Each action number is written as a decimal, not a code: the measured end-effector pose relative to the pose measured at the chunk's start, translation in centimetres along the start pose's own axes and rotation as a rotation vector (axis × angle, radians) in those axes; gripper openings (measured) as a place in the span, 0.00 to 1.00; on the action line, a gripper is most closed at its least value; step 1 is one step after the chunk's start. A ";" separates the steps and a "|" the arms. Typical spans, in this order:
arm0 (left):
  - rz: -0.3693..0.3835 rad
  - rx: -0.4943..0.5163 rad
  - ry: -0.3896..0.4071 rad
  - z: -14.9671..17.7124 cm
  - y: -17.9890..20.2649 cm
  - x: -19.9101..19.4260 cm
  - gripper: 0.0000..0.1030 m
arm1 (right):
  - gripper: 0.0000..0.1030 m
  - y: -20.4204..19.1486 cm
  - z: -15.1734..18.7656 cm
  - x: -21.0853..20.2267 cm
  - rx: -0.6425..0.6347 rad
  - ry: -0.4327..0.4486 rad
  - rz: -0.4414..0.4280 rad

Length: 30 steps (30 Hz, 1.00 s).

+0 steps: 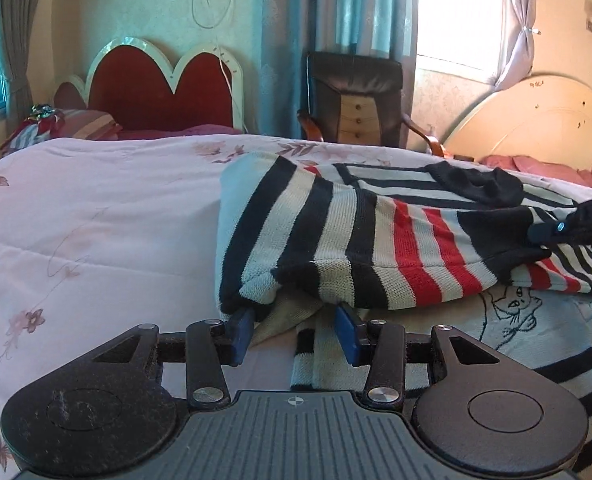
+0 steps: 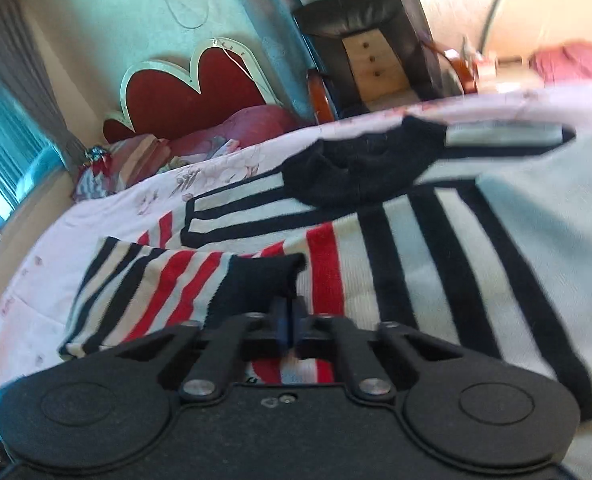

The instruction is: Fold small clothes

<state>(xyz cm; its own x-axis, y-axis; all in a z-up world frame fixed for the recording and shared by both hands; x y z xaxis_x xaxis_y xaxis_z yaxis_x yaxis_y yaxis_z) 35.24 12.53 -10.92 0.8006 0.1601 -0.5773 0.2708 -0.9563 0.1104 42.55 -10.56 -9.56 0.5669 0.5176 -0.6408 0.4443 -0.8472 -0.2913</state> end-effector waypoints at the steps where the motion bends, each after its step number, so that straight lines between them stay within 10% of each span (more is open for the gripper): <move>1: 0.008 -0.001 0.004 -0.1 0.2 -0.3 0.42 | 0.02 0.0 -0.3 -0.6 -0.020 0.026 0.014; 6: 0.021 0.099 0.042 -0.7 2.1 0.3 0.42 | 0.02 3.1 -1.9 -5.3 -0.017 0.158 0.105; 19: 0.024 0.127 0.028 -1.5 2.4 1.1 0.42 | 0.01 8.2 -0.9 -7.3 0.029 0.149 0.203; 25: 0.033 0.049 0.029 -1.4 1.3 0.9 0.42 | 0.50 6.9 0.5 -5.6 0.103 0.045 0.018; 30: 0.015 0.037 0.006 -0.8 0.4 1.4 0.42 | 0.38 6.1 1.1 -3.6 0.130 0.008 0.030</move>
<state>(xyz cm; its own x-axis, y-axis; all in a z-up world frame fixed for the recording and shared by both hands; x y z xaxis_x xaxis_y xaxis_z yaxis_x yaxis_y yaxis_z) 36.86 12.53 -11.03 0.8077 0.1470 -0.5709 0.2389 -0.9670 0.0890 42.47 -17.76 -9.85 0.5843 0.4922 -0.6452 0.3336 -0.8705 -0.3619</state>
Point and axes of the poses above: each gripper's, at about its wrist camera, not at the fingertips, and x roughly the way its jaws point, y to its right, z to its underside, the point moved 5 cm from there along x, roughly the way its jaws point, and after that the axes turned 8 degrees about -x, right-handed, at the moved point
